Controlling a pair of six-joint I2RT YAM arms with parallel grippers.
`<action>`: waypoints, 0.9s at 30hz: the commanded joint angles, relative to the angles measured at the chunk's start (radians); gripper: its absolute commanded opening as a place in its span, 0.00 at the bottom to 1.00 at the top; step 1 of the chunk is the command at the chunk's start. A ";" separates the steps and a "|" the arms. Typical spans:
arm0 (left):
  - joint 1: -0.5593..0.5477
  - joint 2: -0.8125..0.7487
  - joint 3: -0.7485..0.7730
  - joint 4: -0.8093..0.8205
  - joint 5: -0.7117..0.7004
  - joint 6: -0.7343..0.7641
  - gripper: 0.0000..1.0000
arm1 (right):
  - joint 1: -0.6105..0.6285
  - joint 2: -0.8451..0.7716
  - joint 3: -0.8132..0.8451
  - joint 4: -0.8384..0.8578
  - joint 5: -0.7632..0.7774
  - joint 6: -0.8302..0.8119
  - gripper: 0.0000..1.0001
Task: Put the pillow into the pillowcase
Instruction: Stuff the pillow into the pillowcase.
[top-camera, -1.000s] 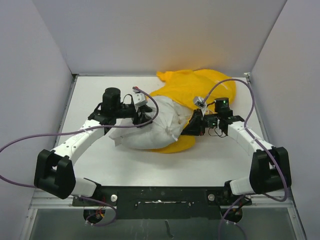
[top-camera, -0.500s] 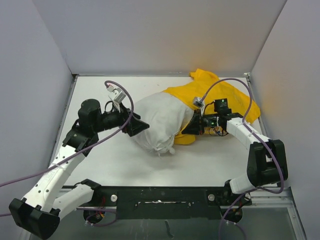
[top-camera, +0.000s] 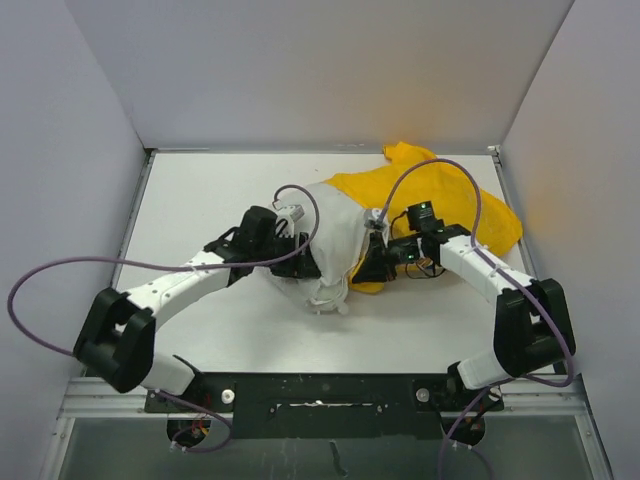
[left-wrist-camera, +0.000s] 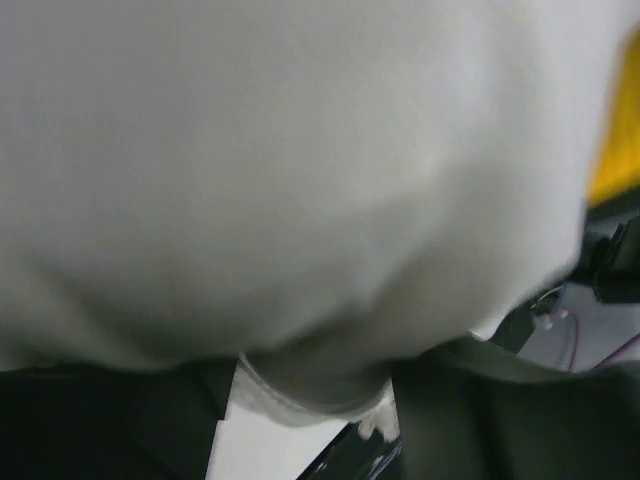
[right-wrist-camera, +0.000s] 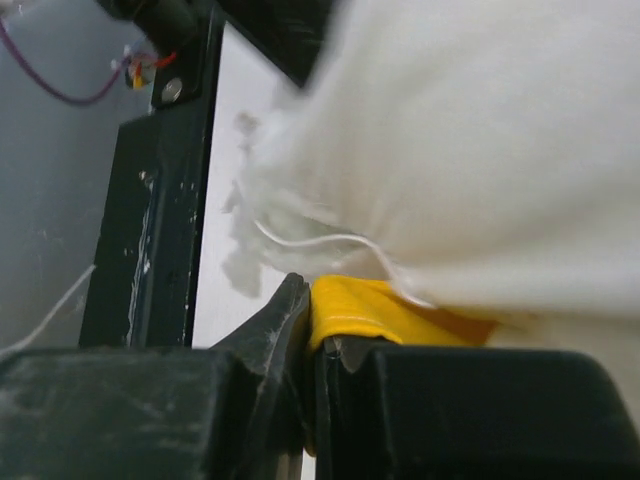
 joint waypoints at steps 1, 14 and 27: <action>-0.004 0.187 0.164 0.211 -0.028 0.057 0.35 | 0.198 -0.046 0.096 -0.292 0.018 -0.332 0.00; -0.008 0.052 -0.168 0.526 0.055 0.097 0.56 | 0.216 -0.217 0.210 -1.035 0.350 -0.978 0.59; 0.193 -0.296 -0.376 0.547 0.123 -0.132 0.97 | -0.140 -0.287 0.359 -0.733 0.338 -0.342 0.64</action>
